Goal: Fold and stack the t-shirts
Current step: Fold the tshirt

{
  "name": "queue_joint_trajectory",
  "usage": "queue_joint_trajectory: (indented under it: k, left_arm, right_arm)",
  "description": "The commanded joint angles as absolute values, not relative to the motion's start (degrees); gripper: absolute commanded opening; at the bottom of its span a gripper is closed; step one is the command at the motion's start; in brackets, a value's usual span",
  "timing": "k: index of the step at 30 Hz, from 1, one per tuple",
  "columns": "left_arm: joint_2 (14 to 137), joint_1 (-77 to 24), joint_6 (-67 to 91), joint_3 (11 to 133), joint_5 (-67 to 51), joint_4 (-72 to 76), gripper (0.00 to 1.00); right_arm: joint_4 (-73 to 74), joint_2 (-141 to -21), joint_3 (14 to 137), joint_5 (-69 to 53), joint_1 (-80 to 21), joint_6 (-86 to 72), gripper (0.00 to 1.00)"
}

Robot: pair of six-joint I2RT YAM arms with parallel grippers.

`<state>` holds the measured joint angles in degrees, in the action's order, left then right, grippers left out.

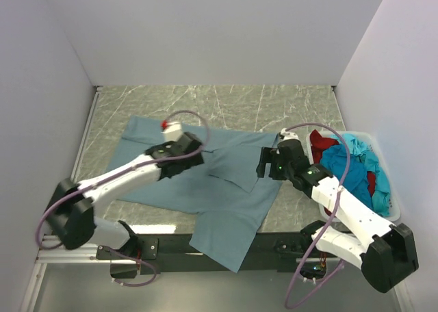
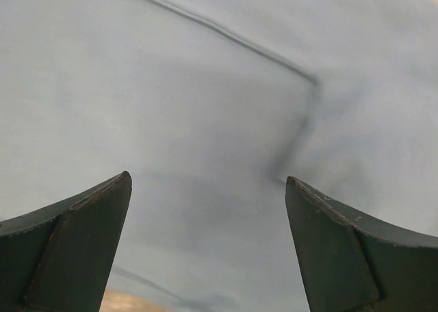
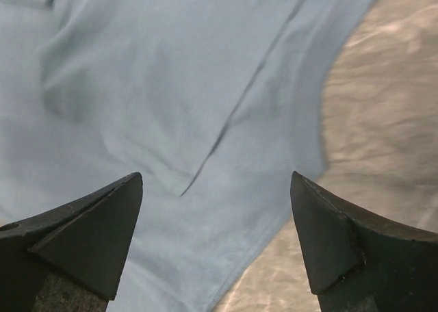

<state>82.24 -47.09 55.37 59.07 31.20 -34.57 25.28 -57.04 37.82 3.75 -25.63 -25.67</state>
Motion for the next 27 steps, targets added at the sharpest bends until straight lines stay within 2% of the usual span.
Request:
queue_joint_trajectory:
  k: [1,7,10,17,27]
  left_arm:
    - [73.0,-38.6,55.8,52.6,30.2,-31.4,0.99]
    - [56.4,-22.5,51.0,37.3,20.8,-13.8,0.99]
    - [52.7,-17.7,48.4,33.0,18.4,-10.3,0.99]
    - [56.8,-14.3,47.5,32.9,21.2,-8.6,0.99]
    - [66.0,-3.6,45.2,33.3,7.8,-1.3,0.99]
  right_arm:
    - [24.2,-58.9,40.4,5.9,-29.5,-27.1,0.95]
    - [23.0,-70.0,45.3,6.8,-35.2,-31.5,0.95]
    - [24.2,-76.6,48.8,6.8,-35.2,-33.0,0.94]
    - [23.8,-84.5,51.8,8.7,-34.4,-35.4,0.94]
    - [23.3,-93.1,55.4,7.2,-27.2,-34.7,0.94]
